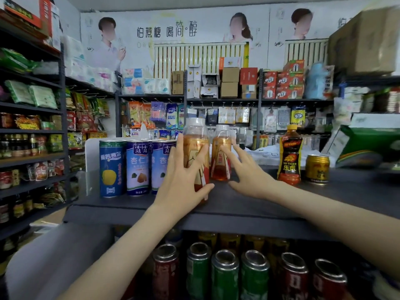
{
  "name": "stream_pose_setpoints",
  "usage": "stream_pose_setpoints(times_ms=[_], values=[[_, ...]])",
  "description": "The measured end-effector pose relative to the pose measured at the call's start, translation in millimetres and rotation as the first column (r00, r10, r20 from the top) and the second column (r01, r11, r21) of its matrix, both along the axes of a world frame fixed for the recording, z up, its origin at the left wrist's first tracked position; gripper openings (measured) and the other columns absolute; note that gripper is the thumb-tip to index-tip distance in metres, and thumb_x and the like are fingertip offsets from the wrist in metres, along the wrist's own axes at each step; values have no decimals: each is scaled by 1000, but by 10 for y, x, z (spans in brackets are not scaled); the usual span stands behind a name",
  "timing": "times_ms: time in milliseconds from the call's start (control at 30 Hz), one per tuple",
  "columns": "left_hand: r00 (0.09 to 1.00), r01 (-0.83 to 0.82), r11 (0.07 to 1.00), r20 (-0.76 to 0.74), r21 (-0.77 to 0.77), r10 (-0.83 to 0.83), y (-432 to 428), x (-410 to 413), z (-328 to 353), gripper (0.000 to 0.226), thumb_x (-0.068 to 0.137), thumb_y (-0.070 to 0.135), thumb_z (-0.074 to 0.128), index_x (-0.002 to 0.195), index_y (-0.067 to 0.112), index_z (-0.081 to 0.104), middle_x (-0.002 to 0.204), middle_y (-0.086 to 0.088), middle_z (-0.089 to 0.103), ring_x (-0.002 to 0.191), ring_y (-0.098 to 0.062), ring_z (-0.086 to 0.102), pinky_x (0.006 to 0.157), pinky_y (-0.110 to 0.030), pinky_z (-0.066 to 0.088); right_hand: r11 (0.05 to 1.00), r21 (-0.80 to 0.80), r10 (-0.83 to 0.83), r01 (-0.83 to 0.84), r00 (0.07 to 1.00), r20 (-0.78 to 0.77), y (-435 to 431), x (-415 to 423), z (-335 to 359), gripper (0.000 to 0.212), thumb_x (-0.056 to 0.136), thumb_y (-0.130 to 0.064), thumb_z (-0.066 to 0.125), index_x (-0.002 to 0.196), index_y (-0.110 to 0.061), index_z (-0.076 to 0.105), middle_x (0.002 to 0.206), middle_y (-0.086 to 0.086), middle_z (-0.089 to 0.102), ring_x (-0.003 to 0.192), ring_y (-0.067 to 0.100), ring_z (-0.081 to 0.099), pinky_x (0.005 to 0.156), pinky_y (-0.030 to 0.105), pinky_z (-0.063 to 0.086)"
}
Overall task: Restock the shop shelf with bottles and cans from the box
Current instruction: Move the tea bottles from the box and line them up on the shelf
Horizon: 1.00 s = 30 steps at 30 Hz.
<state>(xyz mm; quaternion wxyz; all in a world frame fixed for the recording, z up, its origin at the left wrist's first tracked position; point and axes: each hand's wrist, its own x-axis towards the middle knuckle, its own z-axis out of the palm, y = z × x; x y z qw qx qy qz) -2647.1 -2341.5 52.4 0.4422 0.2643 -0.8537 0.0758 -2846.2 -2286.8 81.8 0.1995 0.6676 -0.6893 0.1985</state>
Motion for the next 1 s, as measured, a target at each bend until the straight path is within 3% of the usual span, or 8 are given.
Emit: stream_pose_setpoints(times_ms=[167, 300, 433, 500, 600, 700, 900, 1000], values=[[990, -15, 999, -136, 51, 22, 428, 246, -254, 71, 91, 37, 58, 151, 34, 20, 160, -7, -4, 147, -28, 8, 110, -40, 27, 970, -178, 169, -168, 986, -8, 775, 509, -223, 73, 88, -16, 61, 149, -18, 21, 152, 9, 23, 139, 27, 22, 111, 39, 27], [978, -52, 983, -192, 175, 86, 894, 581, -818, 54, 92, 26, 58, 142, 18, 41, 152, -8, 27, 138, -24, 31, 105, -31, 32, 904, -201, 375, -377, 926, -48, 1280, 1017, -750, 55, 90, -11, 58, 141, -15, 39, 142, 8, 39, 130, 23, 34, 104, 32, 34], [982, -103, 910, -103, 402, 157, 1320, 1093, -1635, 46, 93, 25, 56, 137, 14, 46, 142, -2, 40, 129, -16, 40, 96, -15, 30, 868, -75, 496, -491, 848, 186, 1501, 1496, -1635, 50, 93, -11, 55, 140, -19, 42, 140, 3, 42, 127, 19, 39, 101, 30, 39], [973, -194, 823, -3, 534, 232, 1475, 1404, -2081, 48, 94, 27, 54, 139, 15, 42, 140, -4, 42, 127, -20, 44, 93, -17, 33, 852, 27, 494, -523, 818, 295, 1504, 1755, -2128, 49, 95, -12, 53, 141, -20, 41, 139, -1, 41, 123, 18, 44, 95, 24, 42], [926, -354, 590, 182, 725, 332, 1712, 1904, -2693, 53, 95, 30, 51, 144, 18, 33, 146, -5, 37, 126, -24, 44, 89, -27, 40, 817, 208, 403, -539, 790, 462, 1478, 2170, -2782, 49, 98, -17, 49, 144, -23, 35, 140, -6, 37, 118, 16, 49, 80, 16, 38], [893, -416, 387, 289, 823, 345, 1924, 2346, -3179, 54, 95, 29, 51, 144, 19, 31, 143, -6, 41, 124, -23, 47, 92, -28, 41, 717, 396, 321, -573, 776, 543, 1441, 2533, -3283, 51, 99, -18, 48, 146, -26, 30, 146, -8, 30, 122, 16, 47, 85, 20, 39], [800, -523, 78, 458, 849, 388, 2049, 3289, -4047, 50, 94, 32, 49, 141, 20, 38, 137, -7, 48, 122, -24, 50, 93, -28, 41, 335, 679, 261, -654, 756, 600, 1078, 3147, -4061, 62, 97, -24, 52, 149, -31, 21, 152, -7, 20, 137, 19, 31, 99, 30, 41], [770, -536, -58, 516, 842, 375, 1974, 3813, -4416, 44, 93, 33, 48, 135, 21, 42, 131, -8, 52, 118, -26, 53, 89, -29, 44, 148, 786, 282, -600, 787, 548, 806, 3567, -4493, 71, 94, -32, 57, 150, -37, 14, 155, -5, 14, 136, 22, 33, 101, 35, 41]])
